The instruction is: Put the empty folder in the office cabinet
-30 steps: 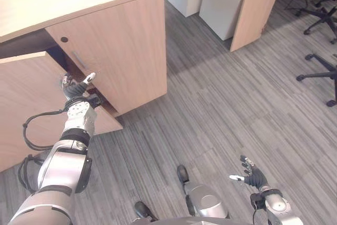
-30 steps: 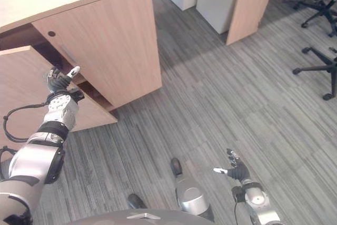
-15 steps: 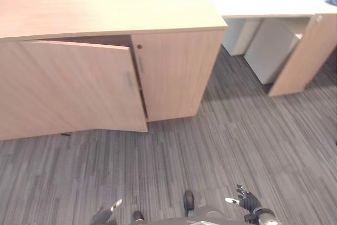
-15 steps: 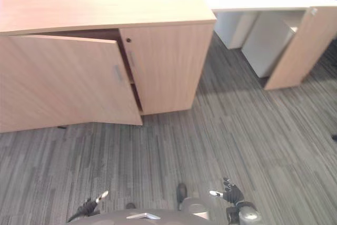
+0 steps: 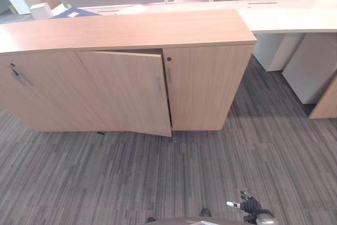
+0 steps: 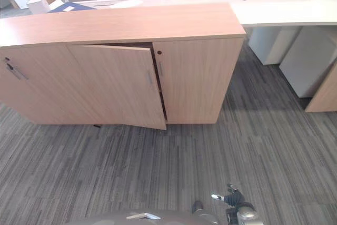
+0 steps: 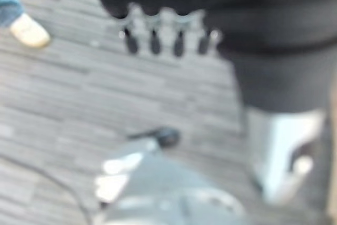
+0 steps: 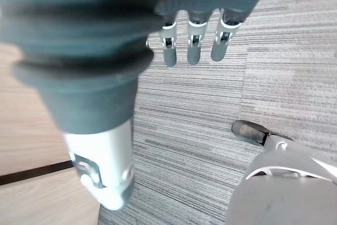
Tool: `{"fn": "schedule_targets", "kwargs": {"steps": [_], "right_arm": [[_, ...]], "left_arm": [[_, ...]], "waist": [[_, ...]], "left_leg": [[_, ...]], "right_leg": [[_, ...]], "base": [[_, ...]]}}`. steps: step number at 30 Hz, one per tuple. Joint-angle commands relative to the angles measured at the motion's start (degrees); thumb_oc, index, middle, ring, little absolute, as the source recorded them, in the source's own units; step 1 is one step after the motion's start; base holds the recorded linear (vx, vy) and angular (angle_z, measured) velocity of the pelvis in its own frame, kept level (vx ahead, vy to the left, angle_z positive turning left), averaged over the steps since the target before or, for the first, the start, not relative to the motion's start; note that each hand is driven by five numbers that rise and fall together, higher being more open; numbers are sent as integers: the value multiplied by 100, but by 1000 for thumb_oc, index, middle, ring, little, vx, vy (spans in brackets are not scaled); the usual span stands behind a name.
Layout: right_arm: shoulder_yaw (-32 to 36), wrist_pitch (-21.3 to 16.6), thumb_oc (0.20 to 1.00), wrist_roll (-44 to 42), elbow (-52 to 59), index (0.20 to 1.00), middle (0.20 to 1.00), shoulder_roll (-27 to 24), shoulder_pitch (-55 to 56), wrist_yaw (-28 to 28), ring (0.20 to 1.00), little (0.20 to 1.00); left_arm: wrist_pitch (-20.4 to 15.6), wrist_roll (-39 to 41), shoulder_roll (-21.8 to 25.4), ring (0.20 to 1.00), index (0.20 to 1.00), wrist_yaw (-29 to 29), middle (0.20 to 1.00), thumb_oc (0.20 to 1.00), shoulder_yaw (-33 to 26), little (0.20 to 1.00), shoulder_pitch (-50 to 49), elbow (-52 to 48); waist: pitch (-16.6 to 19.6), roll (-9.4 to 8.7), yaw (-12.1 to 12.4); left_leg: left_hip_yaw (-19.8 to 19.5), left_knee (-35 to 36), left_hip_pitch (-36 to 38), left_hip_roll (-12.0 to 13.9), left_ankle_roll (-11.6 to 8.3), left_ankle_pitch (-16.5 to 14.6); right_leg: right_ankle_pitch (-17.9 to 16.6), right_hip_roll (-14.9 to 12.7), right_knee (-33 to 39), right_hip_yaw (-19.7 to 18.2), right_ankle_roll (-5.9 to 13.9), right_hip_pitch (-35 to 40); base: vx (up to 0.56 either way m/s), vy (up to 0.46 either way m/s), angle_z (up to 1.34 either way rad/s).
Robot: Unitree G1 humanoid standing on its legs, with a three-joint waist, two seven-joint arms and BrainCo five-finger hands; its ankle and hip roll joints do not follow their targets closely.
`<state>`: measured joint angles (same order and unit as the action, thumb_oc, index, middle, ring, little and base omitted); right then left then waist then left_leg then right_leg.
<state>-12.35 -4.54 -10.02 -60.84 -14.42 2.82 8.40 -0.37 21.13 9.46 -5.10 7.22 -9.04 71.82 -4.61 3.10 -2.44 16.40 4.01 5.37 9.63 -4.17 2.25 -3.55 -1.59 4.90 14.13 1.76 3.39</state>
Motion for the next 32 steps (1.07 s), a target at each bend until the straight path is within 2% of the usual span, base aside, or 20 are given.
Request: {"fn": "schedule_targets", "kwargs": {"steps": [1,2,5,6,7,10,11,13,16,20,26,32], "right_arm": [[-177,50,1000,262,73,1000,1000,-68,-408,-146,1000,1000],[-221,9,1000,-55,-51,1000,1000,-99,-466,-103,1000,1000],[-230,4,1000,-72,-63,1000,1000,-95,-482,-96,1000,1000],[-277,275,1000,-161,-115,1000,1000,-63,-521,-7,1000,1000],[-288,398,1000,-311,-278,1000,1000,-18,-527,135,1000,1000],[-212,354,1000,-352,-448,1000,1000,25,-559,262,1000,1000],[-206,225,1000,-168,-496,1000,1000,49,-567,59,1000,1000],[-206,225,1000,-168,-496,1000,1000,49,-567,59,1000,1000],[-262,498,1000,-130,-566,1000,1000,94,-599,-140,1000,1000],[-429,425,1000,42,-661,1000,1000,187,-637,-70,1000,1000],[-510,601,1000,-26,-556,1000,1000,210,-646,-66,1000,1000],[-479,598,1000,13,-628,1000,1000,231,-600,-78,1000,1000]], "left_arm": [[-176,412,219,1000,1000,-128,1000,1000,12,1000,767,-112],[22,512,192,1000,1000,-184,1000,1000,55,1000,802,-260],[65,504,193,1000,1000,-183,1000,1000,50,1000,789,-276],[120,444,184,1000,1000,-193,1000,1000,52,1000,746,-228],[53,380,179,1000,1000,-262,1000,1000,60,1000,730,-151],[-3,260,199,1000,1000,-343,1000,1000,127,1000,730,-95],[59,79,199,1000,1000,-352,1000,1000,207,1000,738,-107],[59,79,199,1000,1000,-352,1000,1000,207,1000,738,-107],[113,57,184,1000,1000,-82,1000,1000,284,1000,756,-1],[128,180,214,1000,1000,-125,1000,1000,227,1000,874,81],[205,629,125,1000,1000,-32,1000,1000,216,1000,845,21],[168,517,121,1000,1000,-111,1000,1000,121,1000,795,60]], "waist": [[-466,-457,-54],[-500,-435,111],[-497,-415,144],[-479,-356,228],[-456,-353,266],[-417,-366,283],[-365,-365,294],[-365,-365,294],[-293,-386,289],[-242,-417,292],[-261,-445,320],[-270,-466,316]], "left_leg": [[72,-586,117,-306,-38,-197],[-364,-598,-37,-583,103,-265],[-470,-483,-35,-641,129,-233],[-811,-53,8,-788,200,-77],[-981,11,-15,-833,233,-32],[-1014,57,35,-843,274,-49],[-1031,99,46,-854,294,-44],[-1031,99,46,-854,294,-44],[-1027,99,81,-877,339,-93],[-931,99,156,-882,395,-151],[-897,99,252,-910,447,-200],[-874,99,278,-919,474,-218]], "right_leg": [[-67,-350,10,-5,316,182],[-98,-331,10,-65,337,176],[-100,-308,10,-85,342,169],[-88,-216,10,-170,351,161],[-96,-184,10,-219,338,150],[-48,-156,10,-256,322,192],[-27,-134,10,-274,317,212],[-27,-134,10,-274,317,212],[-9,-126,10,-349,328,267],[6,-142,10,-393,329,326],[5,-156,10,-388,328,401],[-9,-159,10,-413,333,410]], "base": [[12,-85,32],[12,-85,32],[27,-23,12],[72,-6,-19],[72,-6,-19],[79,28,-21],[46,31,-10],[59,35,-5],[115,79,-3],[107,66,-7],[47,15,-1],[15,4,-2]]}}
